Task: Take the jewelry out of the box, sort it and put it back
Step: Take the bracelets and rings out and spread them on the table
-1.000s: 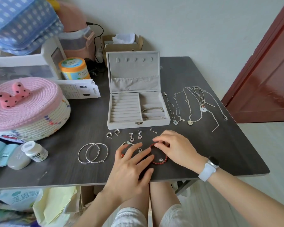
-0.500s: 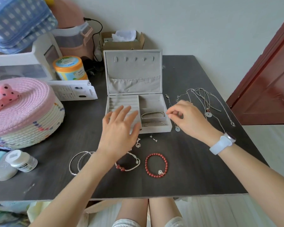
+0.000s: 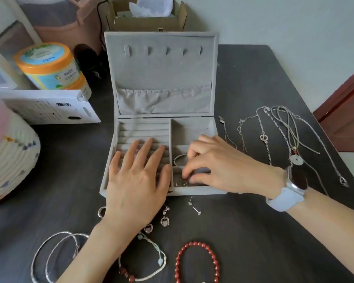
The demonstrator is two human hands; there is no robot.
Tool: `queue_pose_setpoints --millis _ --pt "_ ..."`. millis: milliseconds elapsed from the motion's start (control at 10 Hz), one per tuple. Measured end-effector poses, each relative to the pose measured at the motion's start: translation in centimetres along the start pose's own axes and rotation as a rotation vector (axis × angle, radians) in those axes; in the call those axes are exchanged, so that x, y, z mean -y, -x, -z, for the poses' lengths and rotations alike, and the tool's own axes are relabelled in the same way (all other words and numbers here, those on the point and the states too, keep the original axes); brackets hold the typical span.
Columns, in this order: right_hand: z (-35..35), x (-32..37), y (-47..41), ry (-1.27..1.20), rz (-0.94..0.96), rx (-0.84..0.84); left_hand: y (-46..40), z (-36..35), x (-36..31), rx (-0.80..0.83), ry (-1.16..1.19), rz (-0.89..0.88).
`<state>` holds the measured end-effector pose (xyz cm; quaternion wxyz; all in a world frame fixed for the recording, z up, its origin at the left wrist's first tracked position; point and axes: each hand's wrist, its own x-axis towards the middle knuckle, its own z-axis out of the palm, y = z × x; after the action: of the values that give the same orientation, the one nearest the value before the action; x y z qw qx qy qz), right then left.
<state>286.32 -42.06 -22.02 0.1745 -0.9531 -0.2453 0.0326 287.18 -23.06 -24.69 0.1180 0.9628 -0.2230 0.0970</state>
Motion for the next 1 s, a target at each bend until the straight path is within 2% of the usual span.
queue_pose_setpoints --millis 200,300,400,700,800,1000 --pt "0.1 -1.0 -0.1 -0.054 0.017 0.022 0.0 -0.2 0.1 -0.007 -0.004 0.006" --pt "1.1 -1.3 0.4 -0.039 0.007 0.094 0.0 -0.3 0.1 -0.012 -0.004 0.015" --pt "1.4 -1.2 0.8 0.091 0.054 0.133 0.0 -0.4 0.1 -0.018 -0.009 0.010" --pt "0.9 -1.4 0.7 0.139 0.101 0.145 0.1 -0.6 0.1 -0.050 -0.004 0.009" --pt "1.0 -1.0 0.9 0.013 0.045 0.127 0.1 -0.6 0.1 -0.057 -0.001 0.008" --pt "3.6 0.3 1.9 -0.462 -0.209 -0.115 0.1 -0.6 0.2 -0.044 0.023 0.014"
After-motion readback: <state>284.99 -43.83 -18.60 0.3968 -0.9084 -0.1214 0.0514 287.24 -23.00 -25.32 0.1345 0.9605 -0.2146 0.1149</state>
